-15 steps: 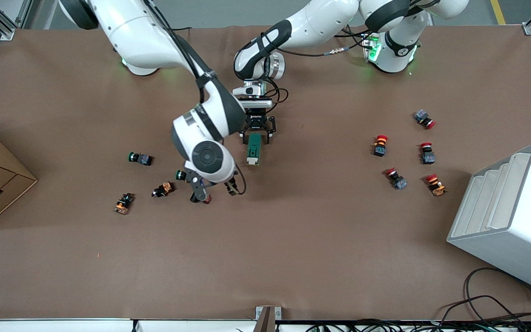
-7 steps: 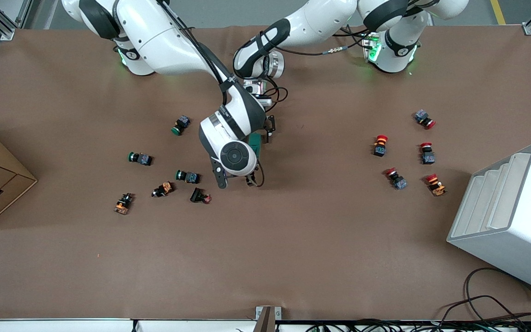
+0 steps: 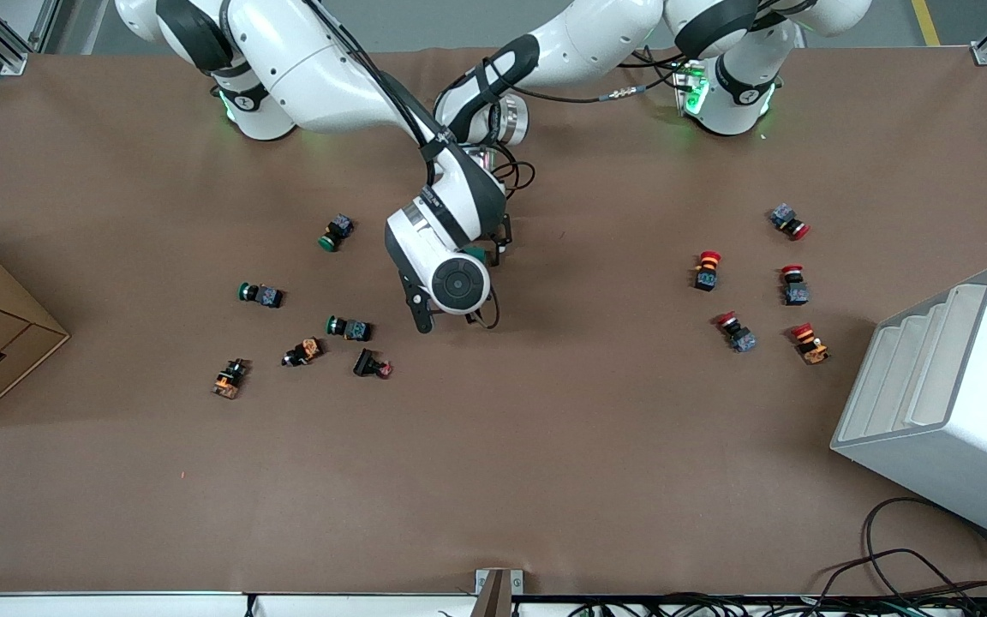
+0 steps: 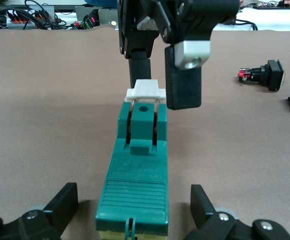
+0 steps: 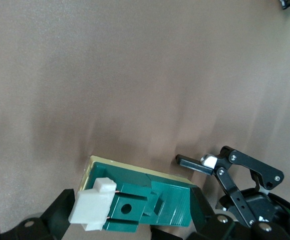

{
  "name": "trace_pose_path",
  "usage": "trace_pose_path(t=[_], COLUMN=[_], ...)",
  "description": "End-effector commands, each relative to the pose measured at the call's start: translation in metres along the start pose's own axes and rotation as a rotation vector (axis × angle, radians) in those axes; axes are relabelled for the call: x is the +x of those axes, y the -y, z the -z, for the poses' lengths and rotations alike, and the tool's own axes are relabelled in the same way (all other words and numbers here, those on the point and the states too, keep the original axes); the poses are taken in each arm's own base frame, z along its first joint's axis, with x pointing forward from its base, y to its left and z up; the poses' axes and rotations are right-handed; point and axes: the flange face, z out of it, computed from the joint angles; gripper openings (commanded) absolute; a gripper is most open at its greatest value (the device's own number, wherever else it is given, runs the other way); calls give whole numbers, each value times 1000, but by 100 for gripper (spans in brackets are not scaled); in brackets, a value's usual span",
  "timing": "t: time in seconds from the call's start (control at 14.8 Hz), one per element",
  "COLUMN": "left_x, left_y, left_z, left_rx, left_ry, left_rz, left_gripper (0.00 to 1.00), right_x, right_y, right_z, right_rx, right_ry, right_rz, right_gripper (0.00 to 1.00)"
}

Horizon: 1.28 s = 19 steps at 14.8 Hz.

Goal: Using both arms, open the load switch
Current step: 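Press the white lever down into the switch with the right gripper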

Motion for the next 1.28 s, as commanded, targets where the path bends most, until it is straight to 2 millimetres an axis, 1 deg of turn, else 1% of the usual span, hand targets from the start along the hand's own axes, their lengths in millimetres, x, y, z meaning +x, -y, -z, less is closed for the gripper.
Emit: trace_pose_path(t=[0.0, 0.2, 0.47, 0.54, 0.61, 0.74, 0.88, 1.08, 1.21], left_x=[-16, -16, -16, -16, -15, -15, -15, -15, -15], left_y=[-3, -2, -2, -2, -2, -2, -2, -1, -1], left_z=[2, 2, 2, 1, 1, 1, 1, -1, -1], left_rx=[-12, -9, -9, -9, -8, -8, -8, -5, -5], left_ry=[9, 8, 7, 6, 6, 6, 6, 4, 4], left_rz=[17, 16, 16, 15, 9, 9, 8, 9, 9], left_gripper=[99, 99, 99, 99, 99, 99, 99, 99, 99], right_x=[-8, -8, -10, -11, -12, -15, -18, -30, -34], right_y=[-11, -18, -22, -24, -25, -29, -32, -38, -40], right_z=[-13, -11, -6, -4, 4, 15, 20, 21, 19], right_rx=[-82, -131, -146, -158, -161, -183, -190, -193, -198], right_ry=[-14, -30, -26, -29, -29, -33, -26, -17, -12], right_rz=[4, 9, 13, 18, 22, 34, 37, 51, 56], right_gripper=[100, 100, 100, 100, 100, 100, 100, 100, 100])
